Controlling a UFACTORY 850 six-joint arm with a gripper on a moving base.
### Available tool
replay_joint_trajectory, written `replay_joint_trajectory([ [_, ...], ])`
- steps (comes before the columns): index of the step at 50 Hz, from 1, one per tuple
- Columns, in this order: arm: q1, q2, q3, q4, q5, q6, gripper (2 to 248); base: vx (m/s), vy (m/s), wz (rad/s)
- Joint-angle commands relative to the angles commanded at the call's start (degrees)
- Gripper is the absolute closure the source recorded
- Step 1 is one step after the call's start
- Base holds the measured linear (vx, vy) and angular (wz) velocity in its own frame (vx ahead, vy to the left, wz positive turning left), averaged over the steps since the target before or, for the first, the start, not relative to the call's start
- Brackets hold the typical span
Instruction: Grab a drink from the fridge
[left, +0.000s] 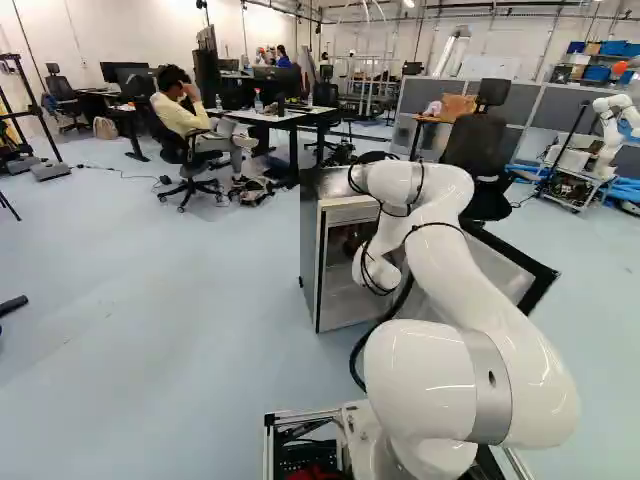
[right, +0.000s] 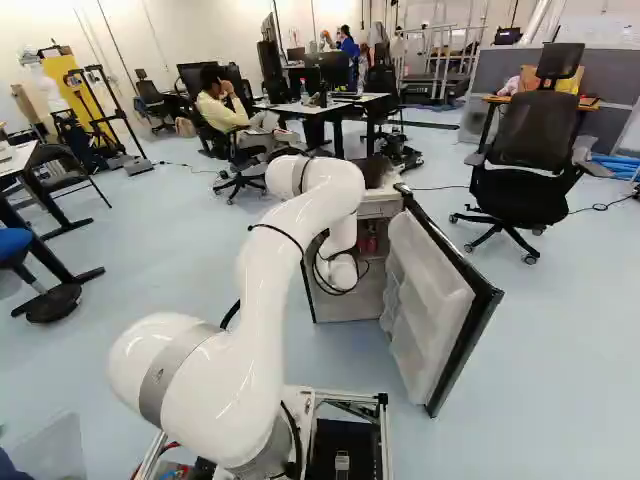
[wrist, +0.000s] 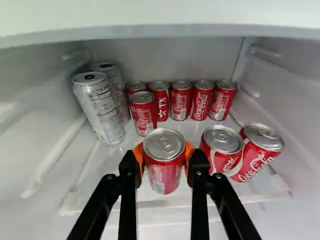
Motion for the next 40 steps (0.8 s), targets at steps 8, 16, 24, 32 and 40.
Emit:
replay_joint_trajectory([
  [8,0.0,1.43,1.09,0.0,0.0,0.0,151,0.0,0.0,0.0],
  [16,0.01,1.8,1.37,0.0,0.0,0.0,151,0.0,0.0,0.0],
  [24,0.01,1.8,1.37,0.0,0.0,0.0,151,0.0,0.0,0.0],
  [32,-0.03,1.98,1.7,0.0,0.0,0.0,151,0.0,0.0,0.0],
  [40,-0.17,2.65,2.98,0.0,0.0,0.0,151,0.0,0.0,0.0],
])
